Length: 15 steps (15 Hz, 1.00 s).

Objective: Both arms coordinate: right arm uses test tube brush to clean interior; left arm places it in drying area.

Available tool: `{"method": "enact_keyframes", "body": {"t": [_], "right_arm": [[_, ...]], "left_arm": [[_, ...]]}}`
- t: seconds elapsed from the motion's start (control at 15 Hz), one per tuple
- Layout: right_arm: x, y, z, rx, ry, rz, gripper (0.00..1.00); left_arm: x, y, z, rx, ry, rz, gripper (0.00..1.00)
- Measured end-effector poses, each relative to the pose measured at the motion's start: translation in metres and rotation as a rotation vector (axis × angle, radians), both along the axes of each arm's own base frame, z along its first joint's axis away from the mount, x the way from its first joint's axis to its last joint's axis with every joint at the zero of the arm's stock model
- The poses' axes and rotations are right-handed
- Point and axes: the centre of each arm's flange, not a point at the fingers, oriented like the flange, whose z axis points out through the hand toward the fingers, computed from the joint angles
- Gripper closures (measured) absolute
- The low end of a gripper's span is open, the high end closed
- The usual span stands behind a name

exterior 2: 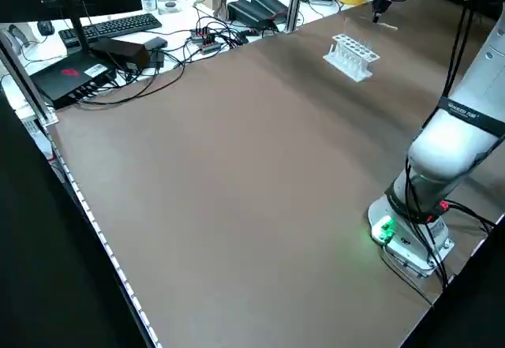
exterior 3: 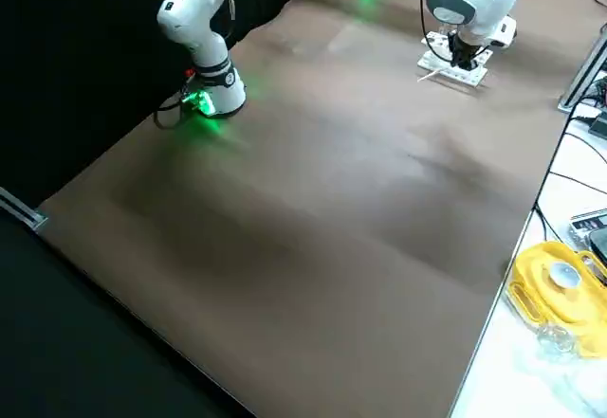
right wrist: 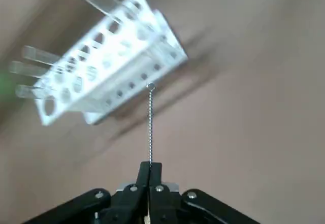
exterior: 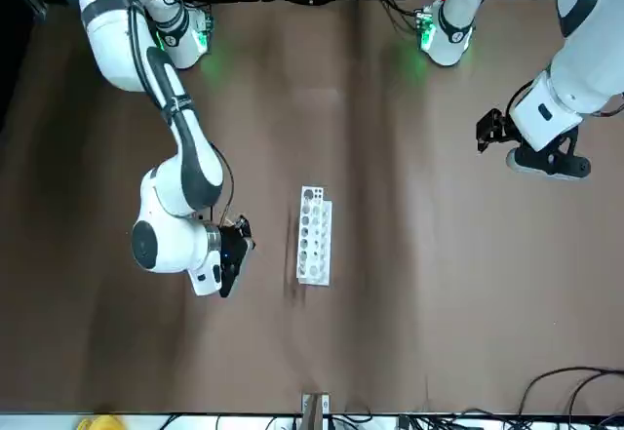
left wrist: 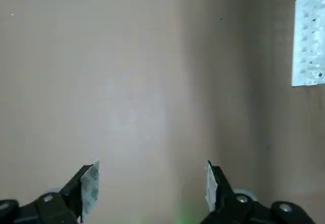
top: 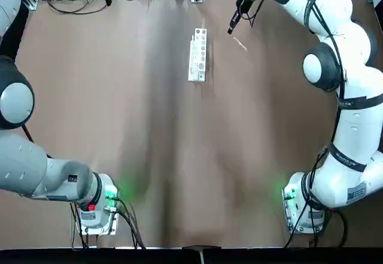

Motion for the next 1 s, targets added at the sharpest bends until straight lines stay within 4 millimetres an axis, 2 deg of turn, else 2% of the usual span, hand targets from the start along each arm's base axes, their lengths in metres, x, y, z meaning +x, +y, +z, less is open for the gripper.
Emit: {"method": "enact_keyframes", "body": {"t": [0.27,0.47,0.8,1.0], "right_arm": [[0.002,0.002,0.007,0.176,-0.063,0.127,0.98],[0.000,0.017,0.015,0.352,-0.162,0.273,0.98],[0.005,0.029,0.043,0.515,-0.292,0.352,0.98],[0.008,0.032,0.051,0.622,-0.380,0.399,0.98]], "left_arm": [[-0.003,0.000,0.007,-0.001,-0.013,0.001,0.00],[-0.005,-0.003,0.010,-0.001,-0.018,-0.004,0.00],[-0.005,-0.003,0.010,-0.001,-0.018,-0.006,0.00],[-0.005,-0.003,0.010,-0.001,-0.018,-0.006,0.00]]}}
